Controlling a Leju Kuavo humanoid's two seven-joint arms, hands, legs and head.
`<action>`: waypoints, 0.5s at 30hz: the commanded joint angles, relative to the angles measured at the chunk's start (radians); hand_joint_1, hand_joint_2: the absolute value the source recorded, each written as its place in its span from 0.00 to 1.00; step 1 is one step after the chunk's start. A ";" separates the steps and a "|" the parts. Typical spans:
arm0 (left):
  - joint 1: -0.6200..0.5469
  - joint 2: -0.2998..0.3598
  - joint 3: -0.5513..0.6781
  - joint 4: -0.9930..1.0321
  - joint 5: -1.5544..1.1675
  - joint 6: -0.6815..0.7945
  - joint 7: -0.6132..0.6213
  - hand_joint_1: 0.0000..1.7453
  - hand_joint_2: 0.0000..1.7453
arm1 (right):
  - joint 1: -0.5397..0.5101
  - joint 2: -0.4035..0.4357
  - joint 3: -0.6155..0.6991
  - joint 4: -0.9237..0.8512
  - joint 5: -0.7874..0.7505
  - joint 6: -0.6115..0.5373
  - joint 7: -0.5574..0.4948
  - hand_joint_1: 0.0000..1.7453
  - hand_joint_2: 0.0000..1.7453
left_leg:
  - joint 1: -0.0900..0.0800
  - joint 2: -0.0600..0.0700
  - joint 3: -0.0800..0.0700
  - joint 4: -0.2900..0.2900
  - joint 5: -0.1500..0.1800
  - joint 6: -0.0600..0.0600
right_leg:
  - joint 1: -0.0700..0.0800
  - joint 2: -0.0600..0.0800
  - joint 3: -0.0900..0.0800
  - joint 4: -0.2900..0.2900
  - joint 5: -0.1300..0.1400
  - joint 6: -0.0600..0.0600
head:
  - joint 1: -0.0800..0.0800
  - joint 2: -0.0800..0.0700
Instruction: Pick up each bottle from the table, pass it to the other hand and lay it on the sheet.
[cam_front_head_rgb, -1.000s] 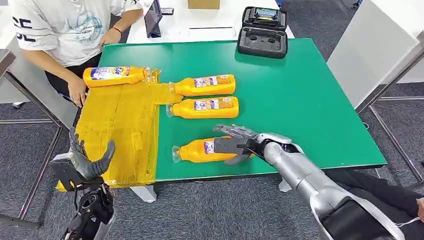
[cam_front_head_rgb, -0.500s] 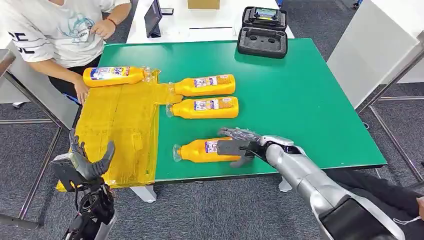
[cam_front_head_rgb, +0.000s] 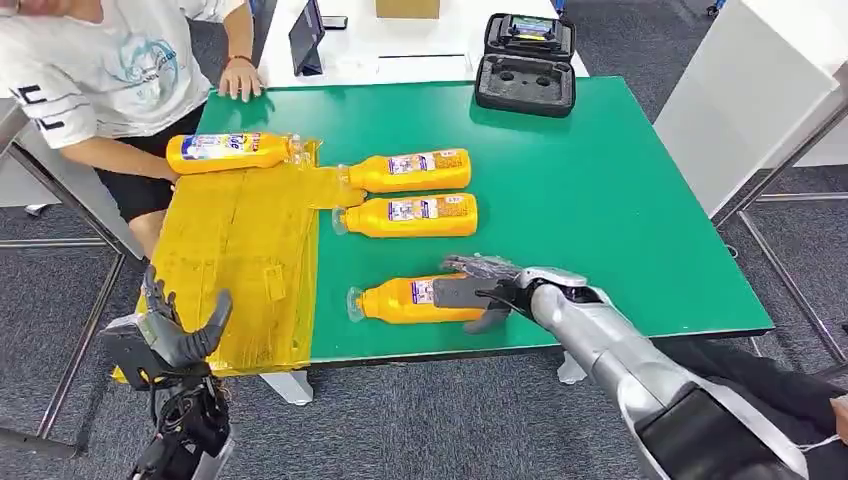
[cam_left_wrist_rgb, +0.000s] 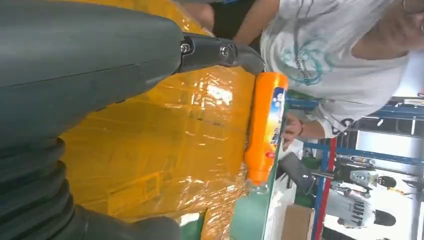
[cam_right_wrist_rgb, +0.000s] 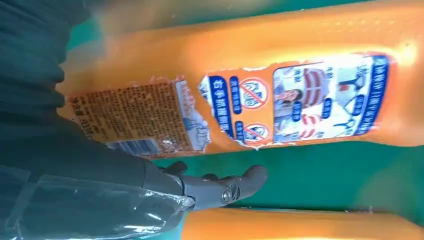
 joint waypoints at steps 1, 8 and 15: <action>-0.026 -0.009 0.008 0.072 0.016 0.004 0.003 0.00 1.00 | -0.044 0.016 0.066 0.106 0.014 -0.012 0.013 0.00 1.00 | 0.000 0.000 0.003 -0.001 -0.001 -0.001 | 0.000 -0.001 0.003 -0.001 -0.001 0.000 | 0.000 0.000; -0.022 -0.012 0.015 0.067 0.018 0.010 0.003 0.00 1.00 | -0.047 0.019 0.068 0.118 0.018 -0.033 0.014 0.98 1.00 | 0.000 0.001 0.006 -0.001 -0.002 -0.001 | 0.000 0.000 0.005 -0.001 -0.002 0.000 | 0.000 0.000; -0.010 -0.013 0.018 0.051 0.018 0.012 0.003 0.00 1.00 | -0.043 0.026 0.075 0.119 0.027 -0.042 0.011 1.00 1.00 | 0.000 0.001 0.004 -0.001 -0.001 -0.001 | 0.000 0.000 0.004 -0.001 -0.001 0.000 | 0.000 0.000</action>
